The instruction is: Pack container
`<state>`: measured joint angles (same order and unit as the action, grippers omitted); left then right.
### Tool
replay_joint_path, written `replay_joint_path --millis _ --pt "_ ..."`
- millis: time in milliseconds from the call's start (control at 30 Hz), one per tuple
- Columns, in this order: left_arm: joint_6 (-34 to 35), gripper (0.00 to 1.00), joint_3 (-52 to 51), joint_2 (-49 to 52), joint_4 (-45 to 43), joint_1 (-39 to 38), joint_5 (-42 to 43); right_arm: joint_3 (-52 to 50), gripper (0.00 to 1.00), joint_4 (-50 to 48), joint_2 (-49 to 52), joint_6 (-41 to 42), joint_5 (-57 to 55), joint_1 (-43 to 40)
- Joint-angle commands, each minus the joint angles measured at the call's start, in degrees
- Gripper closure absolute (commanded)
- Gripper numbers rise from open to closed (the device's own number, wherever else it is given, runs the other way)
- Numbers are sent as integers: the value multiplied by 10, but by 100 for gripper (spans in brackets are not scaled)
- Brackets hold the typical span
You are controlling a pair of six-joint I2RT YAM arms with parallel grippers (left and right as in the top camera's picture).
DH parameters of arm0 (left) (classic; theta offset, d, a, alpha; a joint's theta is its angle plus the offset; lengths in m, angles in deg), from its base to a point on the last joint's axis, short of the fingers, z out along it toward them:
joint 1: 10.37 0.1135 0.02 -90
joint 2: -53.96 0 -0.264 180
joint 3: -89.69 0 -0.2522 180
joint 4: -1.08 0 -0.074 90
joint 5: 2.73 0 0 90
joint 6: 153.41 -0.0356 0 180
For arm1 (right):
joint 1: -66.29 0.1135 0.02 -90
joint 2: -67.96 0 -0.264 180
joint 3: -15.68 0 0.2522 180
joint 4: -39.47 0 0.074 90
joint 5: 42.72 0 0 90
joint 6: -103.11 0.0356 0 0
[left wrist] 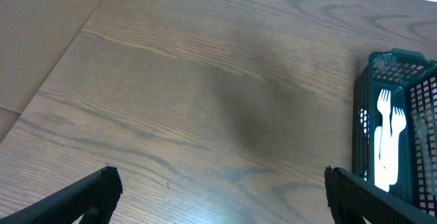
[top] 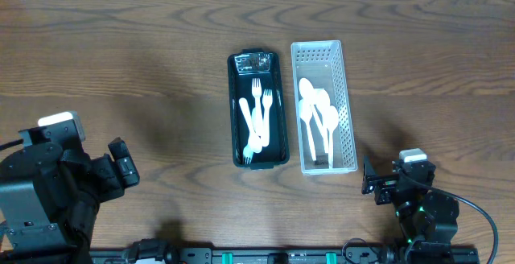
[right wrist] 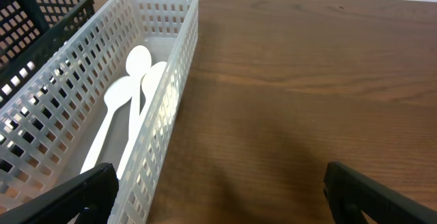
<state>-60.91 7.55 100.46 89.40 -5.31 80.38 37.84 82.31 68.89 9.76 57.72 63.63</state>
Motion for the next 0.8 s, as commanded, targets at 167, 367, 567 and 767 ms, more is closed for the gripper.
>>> replay_joint_path --millis 167,367,567,767 --pt "-10 2 2 0 0 1 -9 -4 1 0 -6 7 -4 6" --pt "-10 2 -32 -32 0 -15 -9 -4 1 0 -6 7 -4 6" --pt "8 2 -210 -132 -192 -42 7 -4 1 0 -6 7 -4 6" --pt "28 2 -465 -273 -463 -43 68 -4 1 0 -6 7 -4 6"
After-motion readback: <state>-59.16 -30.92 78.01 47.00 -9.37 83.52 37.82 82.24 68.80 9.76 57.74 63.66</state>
